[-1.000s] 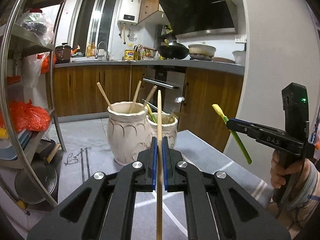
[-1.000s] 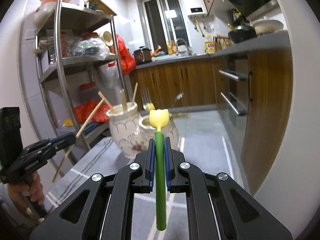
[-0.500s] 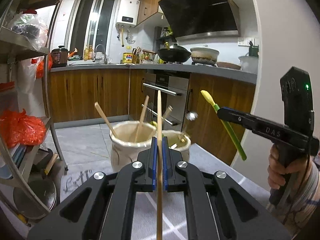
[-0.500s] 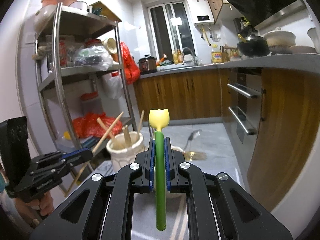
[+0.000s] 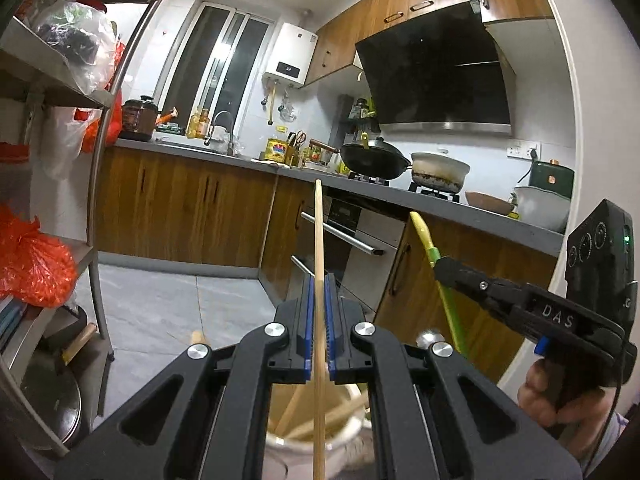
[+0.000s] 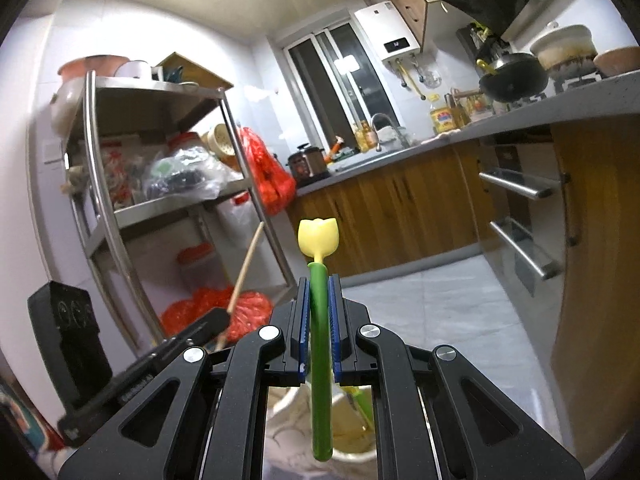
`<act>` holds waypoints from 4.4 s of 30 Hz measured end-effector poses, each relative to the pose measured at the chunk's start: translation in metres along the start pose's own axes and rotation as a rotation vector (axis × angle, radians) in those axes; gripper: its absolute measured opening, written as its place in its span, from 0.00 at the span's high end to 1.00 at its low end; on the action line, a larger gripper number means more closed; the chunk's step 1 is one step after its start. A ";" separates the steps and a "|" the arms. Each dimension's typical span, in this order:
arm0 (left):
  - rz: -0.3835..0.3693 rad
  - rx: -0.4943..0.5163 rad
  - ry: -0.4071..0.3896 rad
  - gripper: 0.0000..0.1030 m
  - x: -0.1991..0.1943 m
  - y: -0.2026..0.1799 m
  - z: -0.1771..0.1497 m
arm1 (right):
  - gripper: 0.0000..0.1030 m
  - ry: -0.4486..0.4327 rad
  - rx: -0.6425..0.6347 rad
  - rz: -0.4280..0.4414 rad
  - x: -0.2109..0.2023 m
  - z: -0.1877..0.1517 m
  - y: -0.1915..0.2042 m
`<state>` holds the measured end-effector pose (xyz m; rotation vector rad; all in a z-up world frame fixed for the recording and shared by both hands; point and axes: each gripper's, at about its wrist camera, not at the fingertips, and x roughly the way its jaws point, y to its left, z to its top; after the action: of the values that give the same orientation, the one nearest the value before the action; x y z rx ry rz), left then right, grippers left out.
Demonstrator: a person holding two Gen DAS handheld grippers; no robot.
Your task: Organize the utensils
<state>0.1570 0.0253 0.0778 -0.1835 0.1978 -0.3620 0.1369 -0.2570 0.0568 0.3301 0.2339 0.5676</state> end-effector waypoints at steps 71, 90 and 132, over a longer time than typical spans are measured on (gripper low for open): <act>0.146 0.198 0.151 0.37 -0.104 -0.029 -0.082 | 0.41 0.134 -0.288 -0.237 -0.095 -0.088 0.025; 0.144 0.238 0.140 0.06 -0.106 -0.026 -0.089 | 0.05 0.117 -0.353 -0.201 -0.092 -0.096 0.025; 0.142 0.226 0.134 0.05 -0.108 -0.027 -0.088 | 0.05 0.125 -0.335 -0.191 -0.085 -0.101 0.021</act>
<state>0.0296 0.0278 0.0158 0.0779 0.2984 -0.2532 0.0261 -0.2639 -0.0183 -0.0523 0.2822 0.4293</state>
